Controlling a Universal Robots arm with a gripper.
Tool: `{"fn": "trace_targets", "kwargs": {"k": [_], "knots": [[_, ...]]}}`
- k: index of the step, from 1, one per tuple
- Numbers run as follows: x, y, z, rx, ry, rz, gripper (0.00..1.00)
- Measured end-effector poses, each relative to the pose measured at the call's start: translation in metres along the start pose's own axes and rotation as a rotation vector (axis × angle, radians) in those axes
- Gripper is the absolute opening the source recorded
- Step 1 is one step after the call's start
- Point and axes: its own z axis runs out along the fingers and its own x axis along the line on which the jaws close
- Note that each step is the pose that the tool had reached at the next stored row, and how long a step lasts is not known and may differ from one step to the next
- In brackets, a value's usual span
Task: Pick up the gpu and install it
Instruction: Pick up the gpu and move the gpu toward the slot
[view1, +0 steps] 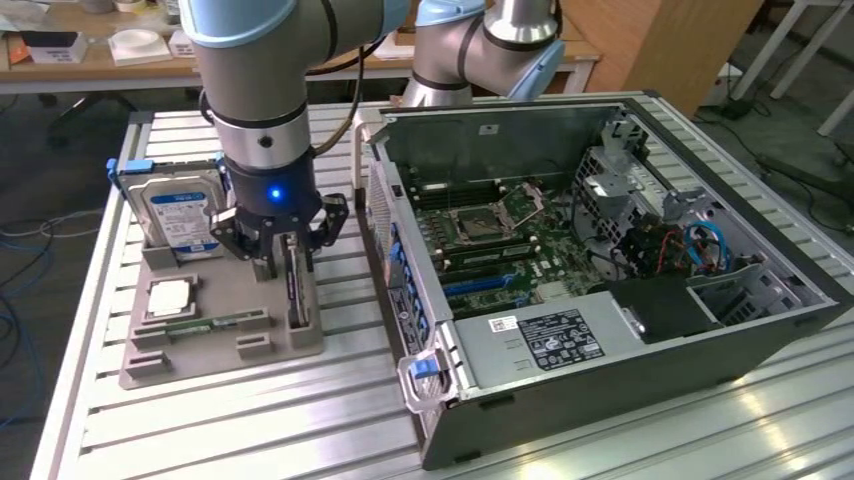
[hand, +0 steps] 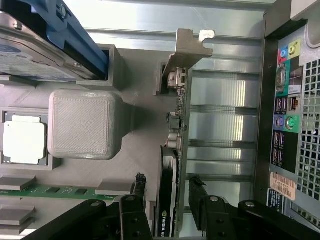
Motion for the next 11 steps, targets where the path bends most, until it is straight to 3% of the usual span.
{"fn": "trace_targets", "kwargs": {"k": [11], "knots": [[0.0,0.0,0.0001,0.0,-0.0002,0.0,0.45]]}}
